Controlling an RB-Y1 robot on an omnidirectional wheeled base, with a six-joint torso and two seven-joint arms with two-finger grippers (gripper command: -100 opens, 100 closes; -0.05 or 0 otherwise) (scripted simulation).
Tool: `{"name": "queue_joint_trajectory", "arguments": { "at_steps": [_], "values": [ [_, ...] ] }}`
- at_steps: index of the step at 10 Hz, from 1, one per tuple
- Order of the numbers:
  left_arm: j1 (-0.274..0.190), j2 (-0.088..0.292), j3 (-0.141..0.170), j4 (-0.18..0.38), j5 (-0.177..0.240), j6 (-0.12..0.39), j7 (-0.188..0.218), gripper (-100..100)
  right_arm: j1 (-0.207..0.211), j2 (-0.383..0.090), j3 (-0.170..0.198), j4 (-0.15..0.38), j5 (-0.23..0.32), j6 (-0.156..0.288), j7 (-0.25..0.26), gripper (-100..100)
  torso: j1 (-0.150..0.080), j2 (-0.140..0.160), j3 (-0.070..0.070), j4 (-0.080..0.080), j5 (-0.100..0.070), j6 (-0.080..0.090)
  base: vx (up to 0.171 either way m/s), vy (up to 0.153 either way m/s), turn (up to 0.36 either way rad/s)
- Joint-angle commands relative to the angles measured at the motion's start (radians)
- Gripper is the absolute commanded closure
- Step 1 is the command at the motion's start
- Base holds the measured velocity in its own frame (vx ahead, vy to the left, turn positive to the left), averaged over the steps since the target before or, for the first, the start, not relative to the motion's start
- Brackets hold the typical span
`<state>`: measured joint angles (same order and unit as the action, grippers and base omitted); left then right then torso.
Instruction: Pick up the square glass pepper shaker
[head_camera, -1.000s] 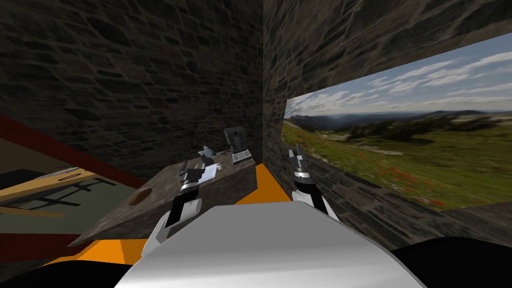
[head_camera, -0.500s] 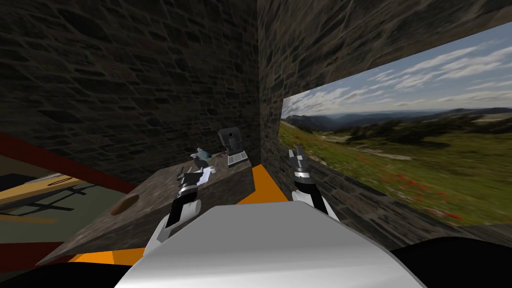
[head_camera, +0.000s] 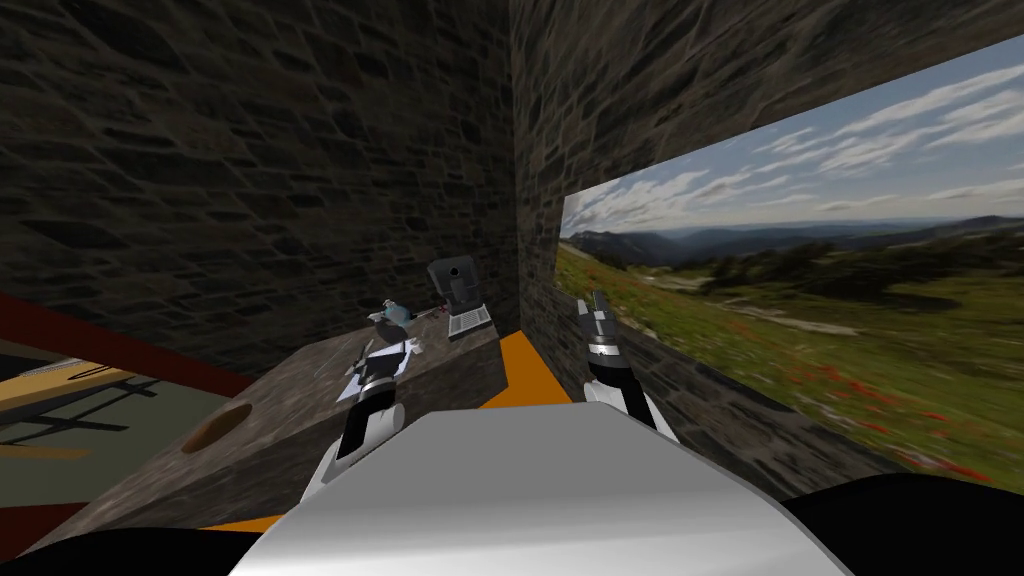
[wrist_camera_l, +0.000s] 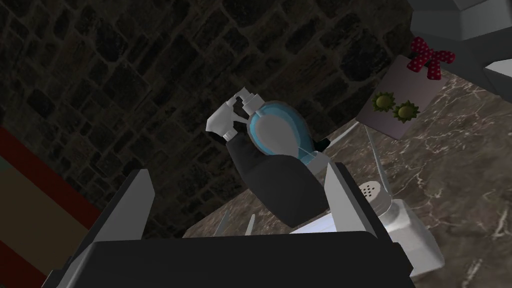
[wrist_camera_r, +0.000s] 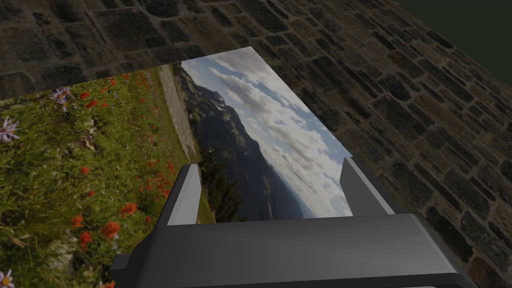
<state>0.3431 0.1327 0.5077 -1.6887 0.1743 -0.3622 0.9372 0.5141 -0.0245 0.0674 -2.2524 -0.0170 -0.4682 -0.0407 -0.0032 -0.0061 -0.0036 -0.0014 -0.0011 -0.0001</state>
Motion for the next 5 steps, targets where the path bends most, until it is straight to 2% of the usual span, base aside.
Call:
{"name": "queue_joint_trajectory", "arguments": {
  "at_steps": [1,3,5],
  "values": [
    [-0.013,-0.004,0.006,0.038,0.007,-0.001,0.017,-100,0.000,0.000,0.000,0.000,0.000,0.000,0.000,0,0.000,0.000,0.000,0.000,0.000,0.000,0.075,-0.045,0.002],
    [-0.034,-0.016,0.023,0.107,0.031,0.000,0.064,-100,0.000,0.000,0.000,0.000,0.000,0.000,0.000,0,0.002,0.001,0.001,0.000,0.000,0.000,0.088,-0.027,-0.009],
    [-0.053,-0.022,0.038,0.169,0.053,0.000,0.108,-100,0.000,0.000,0.000,0.000,0.000,0.000,0.000,0,0.002,-0.001,-0.001,0.000,0.000,0.000,0.123,-0.033,-0.004]
  ]
}}
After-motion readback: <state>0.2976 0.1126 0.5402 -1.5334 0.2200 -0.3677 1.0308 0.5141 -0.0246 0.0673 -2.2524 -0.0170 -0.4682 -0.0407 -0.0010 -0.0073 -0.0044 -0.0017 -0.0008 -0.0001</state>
